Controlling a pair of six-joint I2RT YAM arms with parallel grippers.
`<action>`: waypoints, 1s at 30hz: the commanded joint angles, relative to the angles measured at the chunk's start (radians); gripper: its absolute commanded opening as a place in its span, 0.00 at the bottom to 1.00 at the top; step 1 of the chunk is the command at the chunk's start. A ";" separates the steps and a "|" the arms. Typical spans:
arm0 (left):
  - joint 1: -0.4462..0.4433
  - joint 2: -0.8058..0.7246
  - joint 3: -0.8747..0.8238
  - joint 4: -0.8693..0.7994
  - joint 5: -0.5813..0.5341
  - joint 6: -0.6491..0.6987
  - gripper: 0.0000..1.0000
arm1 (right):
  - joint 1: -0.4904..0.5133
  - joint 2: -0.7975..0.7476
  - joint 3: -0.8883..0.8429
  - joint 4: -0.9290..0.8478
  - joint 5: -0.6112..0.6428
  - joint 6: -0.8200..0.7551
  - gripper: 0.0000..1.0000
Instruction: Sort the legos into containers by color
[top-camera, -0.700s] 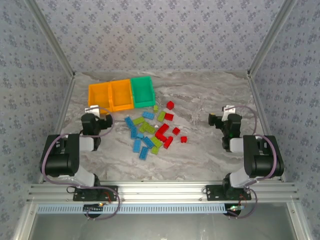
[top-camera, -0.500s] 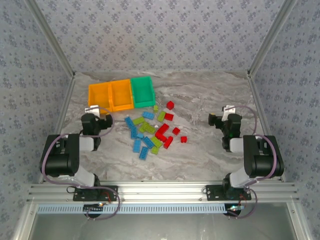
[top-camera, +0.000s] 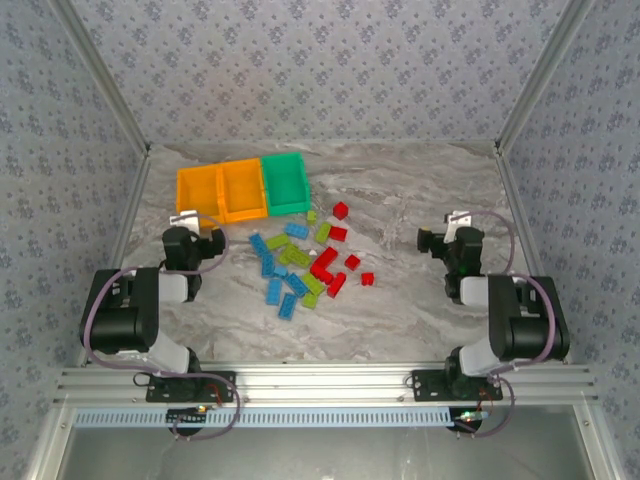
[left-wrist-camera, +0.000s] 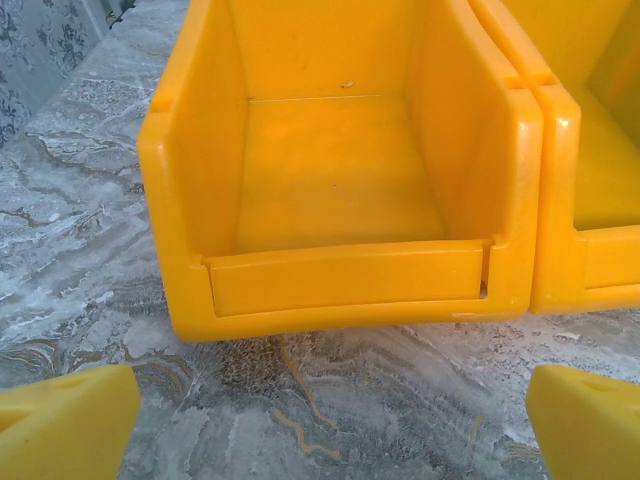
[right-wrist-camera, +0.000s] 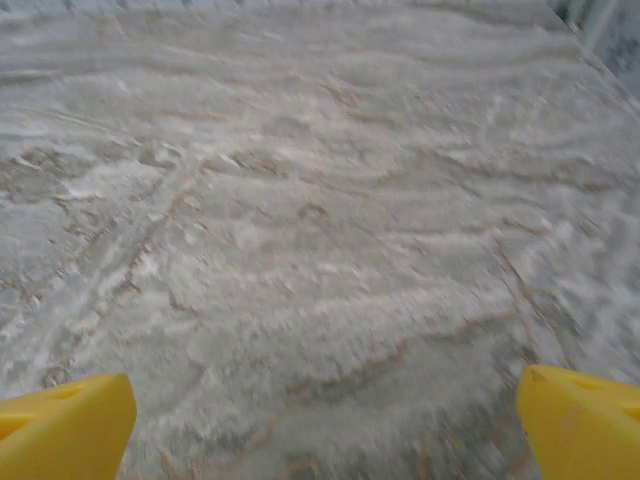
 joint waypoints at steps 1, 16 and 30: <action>-0.008 -0.017 0.014 0.020 0.006 0.014 0.99 | 0.013 -0.214 0.099 -0.329 0.175 0.169 1.00; -0.197 -0.535 0.347 -1.086 0.037 -0.547 0.87 | 0.343 -0.447 0.414 -1.294 -0.332 0.479 1.00; -0.411 -0.098 0.531 -1.182 0.059 -0.811 0.78 | 0.802 -0.187 0.544 -1.230 -0.174 0.669 1.00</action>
